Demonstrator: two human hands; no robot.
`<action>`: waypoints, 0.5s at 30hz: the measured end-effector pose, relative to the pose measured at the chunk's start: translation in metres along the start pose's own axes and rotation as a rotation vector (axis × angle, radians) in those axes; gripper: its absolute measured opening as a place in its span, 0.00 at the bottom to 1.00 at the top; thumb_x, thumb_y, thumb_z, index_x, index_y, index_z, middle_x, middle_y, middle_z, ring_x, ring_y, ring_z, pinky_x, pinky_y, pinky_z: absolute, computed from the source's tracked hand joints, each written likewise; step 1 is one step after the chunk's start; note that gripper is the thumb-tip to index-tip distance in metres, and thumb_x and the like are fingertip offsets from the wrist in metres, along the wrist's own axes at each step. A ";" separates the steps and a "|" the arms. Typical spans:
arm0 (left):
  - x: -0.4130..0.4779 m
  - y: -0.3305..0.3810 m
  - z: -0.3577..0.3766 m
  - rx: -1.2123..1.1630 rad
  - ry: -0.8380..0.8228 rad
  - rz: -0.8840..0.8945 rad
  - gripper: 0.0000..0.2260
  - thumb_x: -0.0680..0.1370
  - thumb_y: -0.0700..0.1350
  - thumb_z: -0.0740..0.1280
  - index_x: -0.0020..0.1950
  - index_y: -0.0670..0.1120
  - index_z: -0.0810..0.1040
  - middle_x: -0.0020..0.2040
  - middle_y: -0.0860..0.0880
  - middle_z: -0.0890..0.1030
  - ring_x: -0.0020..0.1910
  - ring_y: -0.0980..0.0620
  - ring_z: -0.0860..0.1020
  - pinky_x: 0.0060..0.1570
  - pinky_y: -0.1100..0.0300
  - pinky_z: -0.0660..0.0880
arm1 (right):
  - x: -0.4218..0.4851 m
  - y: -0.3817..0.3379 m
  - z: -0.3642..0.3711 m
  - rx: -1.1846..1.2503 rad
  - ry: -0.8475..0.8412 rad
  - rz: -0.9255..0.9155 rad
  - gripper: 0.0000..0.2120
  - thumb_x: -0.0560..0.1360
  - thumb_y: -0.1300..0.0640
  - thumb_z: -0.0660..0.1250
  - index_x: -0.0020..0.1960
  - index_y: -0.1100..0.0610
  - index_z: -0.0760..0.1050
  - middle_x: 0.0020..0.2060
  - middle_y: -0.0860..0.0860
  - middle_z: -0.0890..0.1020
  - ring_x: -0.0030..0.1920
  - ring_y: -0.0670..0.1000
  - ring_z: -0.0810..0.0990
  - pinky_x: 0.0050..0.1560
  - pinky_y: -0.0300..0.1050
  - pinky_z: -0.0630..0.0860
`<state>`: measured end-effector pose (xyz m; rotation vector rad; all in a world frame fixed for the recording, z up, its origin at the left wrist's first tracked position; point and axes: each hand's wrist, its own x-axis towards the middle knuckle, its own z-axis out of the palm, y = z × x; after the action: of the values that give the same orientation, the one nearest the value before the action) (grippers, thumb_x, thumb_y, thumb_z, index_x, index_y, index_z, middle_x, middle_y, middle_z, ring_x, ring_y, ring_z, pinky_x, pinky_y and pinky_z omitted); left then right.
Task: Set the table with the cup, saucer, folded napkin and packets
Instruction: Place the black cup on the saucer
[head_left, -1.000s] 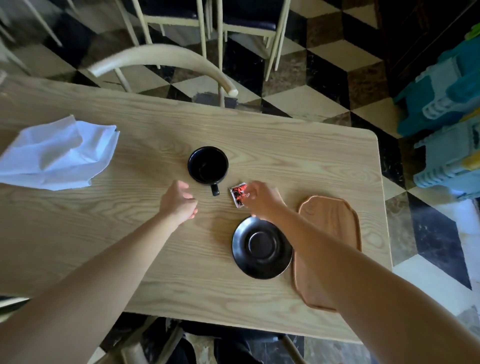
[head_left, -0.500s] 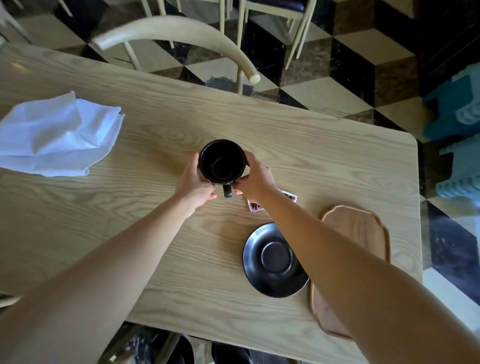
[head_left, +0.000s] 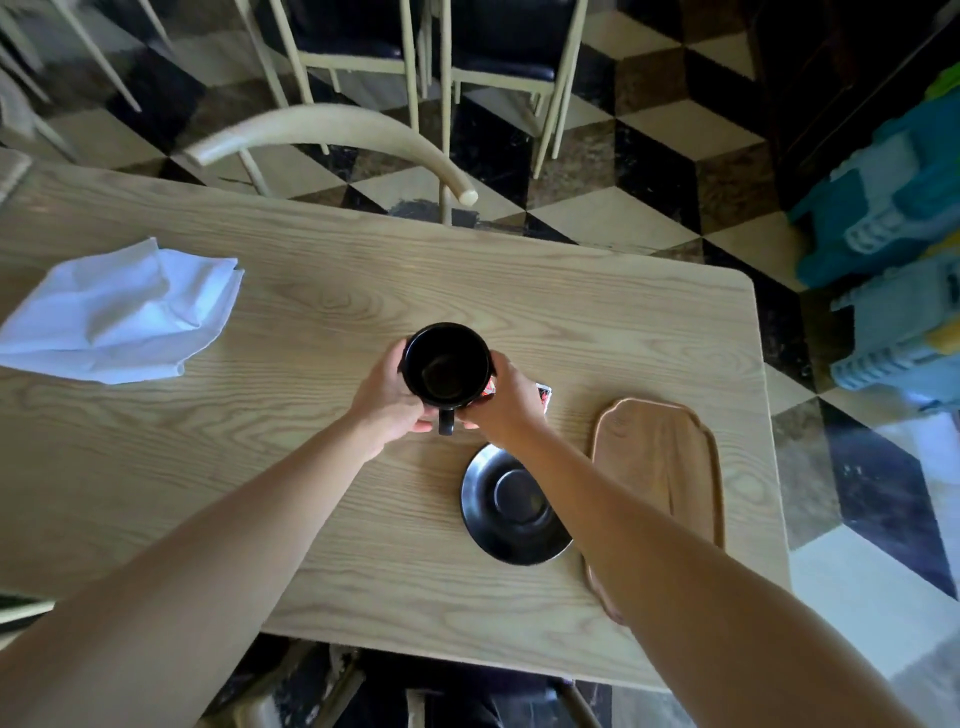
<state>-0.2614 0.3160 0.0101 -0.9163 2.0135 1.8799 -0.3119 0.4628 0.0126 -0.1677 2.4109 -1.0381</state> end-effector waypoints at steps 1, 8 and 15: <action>-0.006 0.003 0.005 0.009 -0.001 0.009 0.32 0.70 0.28 0.69 0.62 0.60 0.69 0.56 0.51 0.78 0.46 0.46 0.84 0.43 0.48 0.82 | -0.007 0.002 -0.005 0.012 0.009 0.012 0.33 0.64 0.59 0.76 0.66 0.53 0.70 0.52 0.52 0.83 0.53 0.55 0.81 0.48 0.45 0.75; -0.042 0.017 0.040 0.083 -0.062 0.031 0.35 0.69 0.27 0.70 0.64 0.61 0.69 0.56 0.52 0.76 0.46 0.49 0.82 0.42 0.49 0.83 | -0.055 0.018 -0.039 0.054 0.064 0.081 0.34 0.65 0.60 0.75 0.68 0.53 0.68 0.55 0.52 0.82 0.55 0.54 0.80 0.37 0.34 0.70; -0.066 0.025 0.065 0.166 -0.092 0.069 0.35 0.65 0.28 0.70 0.60 0.64 0.71 0.53 0.55 0.79 0.51 0.43 0.82 0.44 0.45 0.83 | -0.086 0.032 -0.059 0.083 0.130 0.141 0.34 0.63 0.59 0.77 0.67 0.52 0.69 0.54 0.52 0.83 0.54 0.55 0.80 0.52 0.45 0.77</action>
<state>-0.2404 0.3964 0.0585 -0.7131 2.1321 1.7228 -0.2637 0.5494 0.0588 0.1003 2.4490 -1.1117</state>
